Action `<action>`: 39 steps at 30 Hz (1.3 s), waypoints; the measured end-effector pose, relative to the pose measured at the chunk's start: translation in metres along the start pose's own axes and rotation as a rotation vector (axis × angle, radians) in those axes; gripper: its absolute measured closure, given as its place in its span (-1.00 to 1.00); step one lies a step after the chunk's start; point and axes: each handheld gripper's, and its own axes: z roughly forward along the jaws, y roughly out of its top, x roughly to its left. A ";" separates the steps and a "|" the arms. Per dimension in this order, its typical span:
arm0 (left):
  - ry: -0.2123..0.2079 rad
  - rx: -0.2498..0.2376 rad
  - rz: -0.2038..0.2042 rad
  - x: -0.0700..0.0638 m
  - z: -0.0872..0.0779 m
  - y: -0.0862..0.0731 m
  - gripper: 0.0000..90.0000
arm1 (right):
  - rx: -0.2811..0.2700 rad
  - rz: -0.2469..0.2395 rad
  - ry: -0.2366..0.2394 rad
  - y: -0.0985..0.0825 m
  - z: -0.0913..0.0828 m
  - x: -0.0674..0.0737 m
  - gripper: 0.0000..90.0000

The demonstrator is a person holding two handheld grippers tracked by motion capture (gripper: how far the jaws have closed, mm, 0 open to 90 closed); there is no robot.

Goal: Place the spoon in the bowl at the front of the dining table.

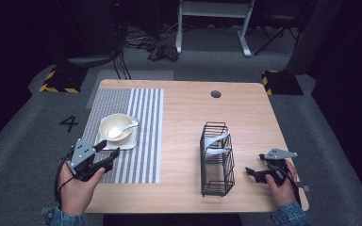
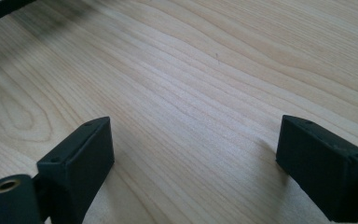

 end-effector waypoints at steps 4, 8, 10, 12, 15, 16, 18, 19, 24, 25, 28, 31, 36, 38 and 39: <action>0.007 0.007 0.001 0.002 -0.007 -0.010 -0.02 | 0.000 0.000 0.000 0.000 0.000 0.000 -0.75; 0.008 0.020 0.010 0.002 -0.014 -0.018 -0.06 | 0.000 0.001 0.001 0.000 0.000 0.000 -0.75; 0.012 0.017 0.004 0.002 -0.016 -0.022 -0.08 | 0.000 0.000 0.002 0.000 0.000 0.000 -0.75; 0.015 0.022 0.008 0.003 -0.018 -0.024 -0.09 | 0.000 0.001 0.001 0.000 0.000 0.000 -0.75; 0.007 0.037 0.011 0.004 -0.019 -0.029 -0.13 | 0.000 0.000 0.001 0.000 0.000 0.000 -0.75; 0.003 0.041 0.016 0.004 -0.019 -0.031 -0.15 | 0.000 0.000 0.001 0.000 0.000 0.000 -0.75; 0.002 0.055 0.020 0.005 -0.020 -0.036 -0.15 | -0.001 0.000 0.000 0.000 0.000 0.000 -0.75; 0.000 0.062 0.018 0.005 -0.020 -0.038 -0.15 | -0.001 0.000 0.000 0.000 0.000 0.000 -0.75; -0.002 0.082 0.005 0.009 -0.024 -0.047 -0.15 | -0.001 0.000 -0.001 0.000 0.000 0.000 -0.75; -0.005 0.087 -0.001 0.009 -0.025 -0.049 -0.15 | -0.001 0.000 -0.001 0.000 0.000 0.000 -0.75; -0.015 0.107 0.000 0.011 -0.026 -0.054 -0.16 | -0.001 0.000 0.000 0.000 0.000 0.000 -0.75; -0.016 0.132 0.002 0.012 -0.026 -0.059 -0.16 | -0.001 0.000 0.000 0.000 0.000 0.000 -0.75; -0.016 0.176 -0.005 0.015 -0.025 -0.066 -0.17 | -0.001 -0.001 0.000 0.000 0.000 0.000 -0.75; -0.012 0.195 -0.008 0.015 -0.024 -0.068 -0.17 | -0.002 0.000 0.000 0.000 0.000 0.000 -0.75; -0.009 0.208 -0.011 0.016 -0.024 -0.069 -0.17 | -0.002 -0.001 -0.001 0.000 0.000 0.000 -0.75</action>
